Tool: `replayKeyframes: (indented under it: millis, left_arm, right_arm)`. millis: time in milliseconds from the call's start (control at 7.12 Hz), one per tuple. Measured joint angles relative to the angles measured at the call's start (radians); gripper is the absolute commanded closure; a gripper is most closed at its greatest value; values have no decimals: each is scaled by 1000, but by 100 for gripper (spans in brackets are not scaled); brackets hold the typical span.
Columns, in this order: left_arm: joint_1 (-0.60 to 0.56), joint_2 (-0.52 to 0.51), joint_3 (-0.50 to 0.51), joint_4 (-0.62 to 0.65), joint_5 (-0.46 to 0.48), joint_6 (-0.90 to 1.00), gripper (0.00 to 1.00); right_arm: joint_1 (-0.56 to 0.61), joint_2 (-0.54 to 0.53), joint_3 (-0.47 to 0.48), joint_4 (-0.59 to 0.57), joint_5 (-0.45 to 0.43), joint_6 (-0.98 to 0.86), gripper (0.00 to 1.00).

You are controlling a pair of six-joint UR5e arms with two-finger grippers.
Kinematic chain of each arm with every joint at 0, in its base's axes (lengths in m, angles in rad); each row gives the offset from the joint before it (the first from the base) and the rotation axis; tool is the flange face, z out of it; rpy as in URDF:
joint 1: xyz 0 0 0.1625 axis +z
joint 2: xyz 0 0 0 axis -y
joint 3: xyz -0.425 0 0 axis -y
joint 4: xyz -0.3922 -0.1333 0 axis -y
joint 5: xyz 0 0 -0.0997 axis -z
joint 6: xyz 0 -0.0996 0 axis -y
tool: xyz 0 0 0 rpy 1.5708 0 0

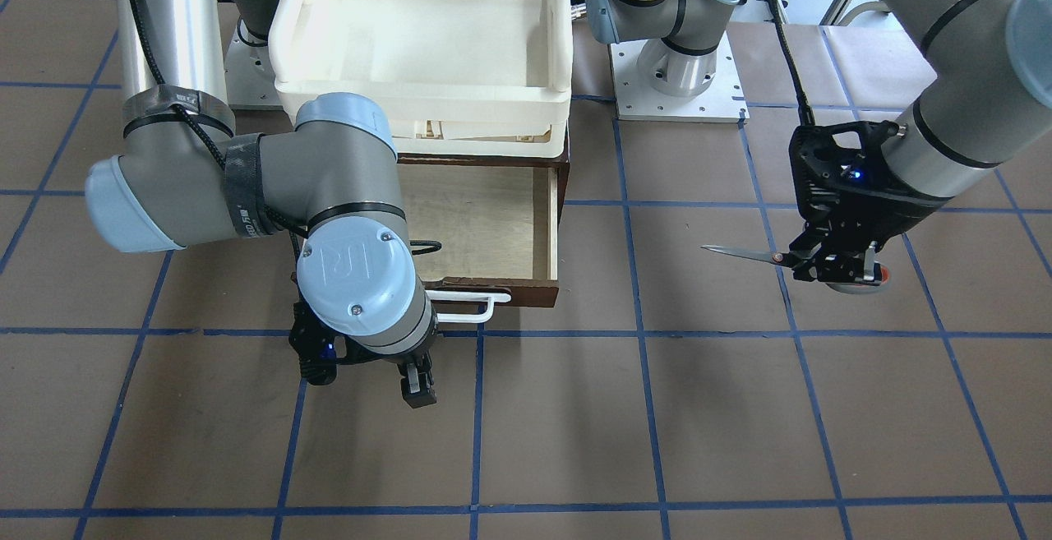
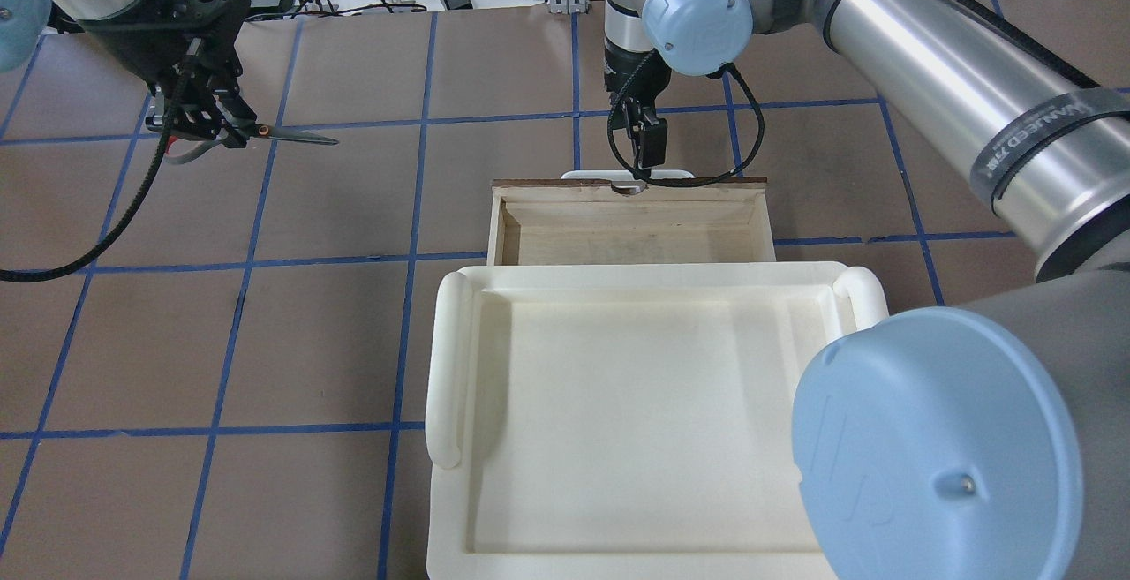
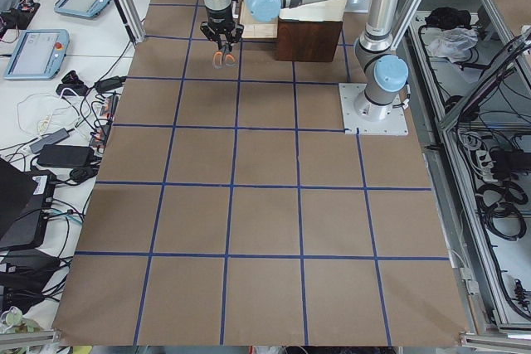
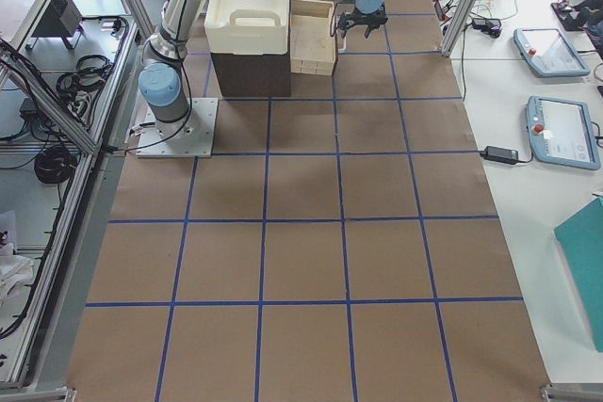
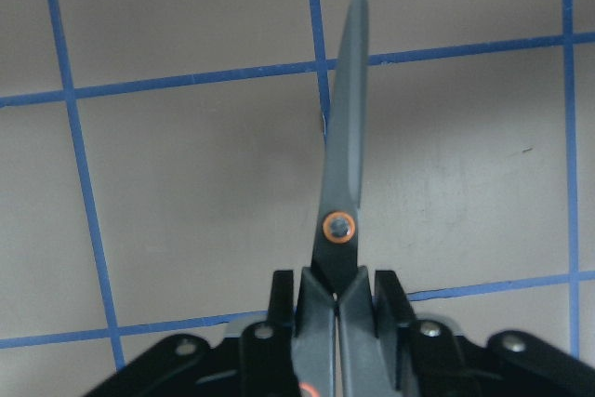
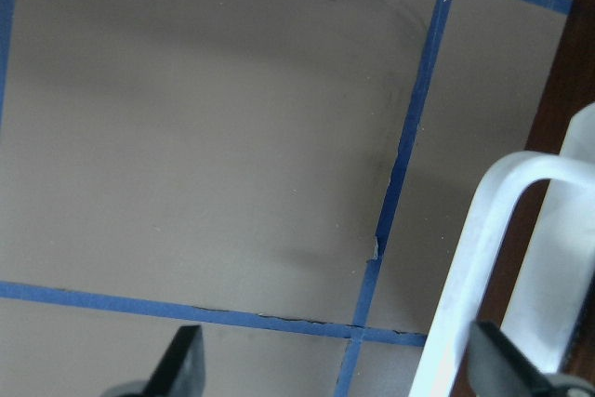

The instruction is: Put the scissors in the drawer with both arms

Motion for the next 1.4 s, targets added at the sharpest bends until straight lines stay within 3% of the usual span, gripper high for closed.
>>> replayKeyframes:
  millis: [843,1404]
  left_arm:
    - [4,0,-5,0,0,3,100]
    - [5,1,-14,0,0,4,100]
  right_arm:
    - [-2,22,-31,0,-6,-13,0]
    - [-2,6,-23,61,-4,62,0]
